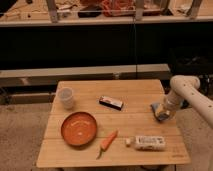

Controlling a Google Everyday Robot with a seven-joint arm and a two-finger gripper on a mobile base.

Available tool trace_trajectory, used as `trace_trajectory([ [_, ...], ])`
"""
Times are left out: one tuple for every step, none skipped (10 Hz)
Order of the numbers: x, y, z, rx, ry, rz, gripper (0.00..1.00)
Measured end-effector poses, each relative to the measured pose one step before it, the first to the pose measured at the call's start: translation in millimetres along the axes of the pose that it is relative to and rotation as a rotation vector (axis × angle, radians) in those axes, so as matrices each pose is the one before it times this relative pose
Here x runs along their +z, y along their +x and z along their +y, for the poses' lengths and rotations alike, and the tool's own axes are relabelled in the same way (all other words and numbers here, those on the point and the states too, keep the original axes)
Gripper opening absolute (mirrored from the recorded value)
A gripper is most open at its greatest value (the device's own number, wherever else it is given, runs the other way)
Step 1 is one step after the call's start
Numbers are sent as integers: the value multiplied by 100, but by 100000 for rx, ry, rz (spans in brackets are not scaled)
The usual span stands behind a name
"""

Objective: Wipe the white sponge on the table

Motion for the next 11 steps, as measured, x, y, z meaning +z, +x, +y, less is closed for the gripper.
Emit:
trace_trajectory([
  [208,563,-1276,-1201,-962,-445,38],
  [753,767,-2241,-2291,-921,-1119,38],
  [516,410,-1087,-1408,-682,-499,38],
  [667,194,-1048,-1506,-334,-700,38],
  [709,244,-1334,-2361,-459,-522,38],
  [240,-152,-829,-2249,-552,-256,38],
  [37,-421,-976,-3223,-523,883,38],
  [45,-1298,-643,-2849,-276,-482,38],
  [101,-1626,175,-2095,-1158,-490,38],
  [45,-1726,215,-1579,-331,-332,38],
  [-11,-1233,122,-1728,-586,-486,38],
])
